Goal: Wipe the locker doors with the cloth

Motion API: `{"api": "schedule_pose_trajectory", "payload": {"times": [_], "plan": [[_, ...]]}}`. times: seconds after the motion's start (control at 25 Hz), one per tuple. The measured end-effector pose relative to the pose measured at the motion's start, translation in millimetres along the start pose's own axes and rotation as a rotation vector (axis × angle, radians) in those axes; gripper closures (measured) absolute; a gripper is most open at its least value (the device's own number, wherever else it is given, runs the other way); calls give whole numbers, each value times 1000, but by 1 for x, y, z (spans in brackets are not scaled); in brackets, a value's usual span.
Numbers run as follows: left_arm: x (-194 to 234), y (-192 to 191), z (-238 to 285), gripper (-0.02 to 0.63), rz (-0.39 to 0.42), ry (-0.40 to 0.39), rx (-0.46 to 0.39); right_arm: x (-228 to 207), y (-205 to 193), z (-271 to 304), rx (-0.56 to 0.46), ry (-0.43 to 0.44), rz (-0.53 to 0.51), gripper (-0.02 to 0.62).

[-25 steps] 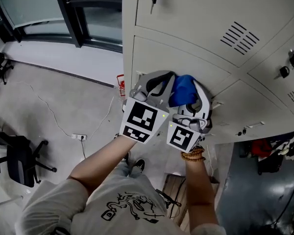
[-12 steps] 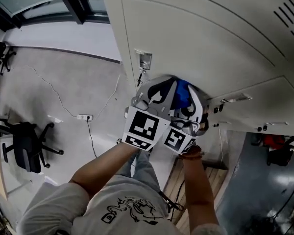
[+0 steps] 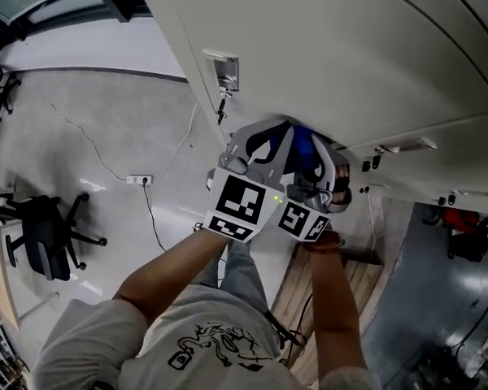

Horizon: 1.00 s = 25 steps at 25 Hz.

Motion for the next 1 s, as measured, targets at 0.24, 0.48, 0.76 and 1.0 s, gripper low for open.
{"api": "schedule_pose_trajectory", "payload": {"times": [0.24,0.48,0.76,1.0], "plan": [[-10,35,2,603,16,-11,-57,-33,5,-8,40,-2,-3,566],[-12,79,-7,603,38,-8,-114,-79,42,-11,9,-53,-9,566],[-2,133,-19,603,81,-4,-199,-144,104,-6,-50,-161,-10,566],[7,181,-30,603,127,0,-283,-206,154,-4,-140,-285,-15,566]]}}
Point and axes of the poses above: the fingertips, and each gripper's own axes: z forward along the fingers, x to its left, y out of its top, the point moved 9 cm from there along -z, backward along the fingers, and after that the axes turned 9 degrees about -x, right-handed, at the moved point
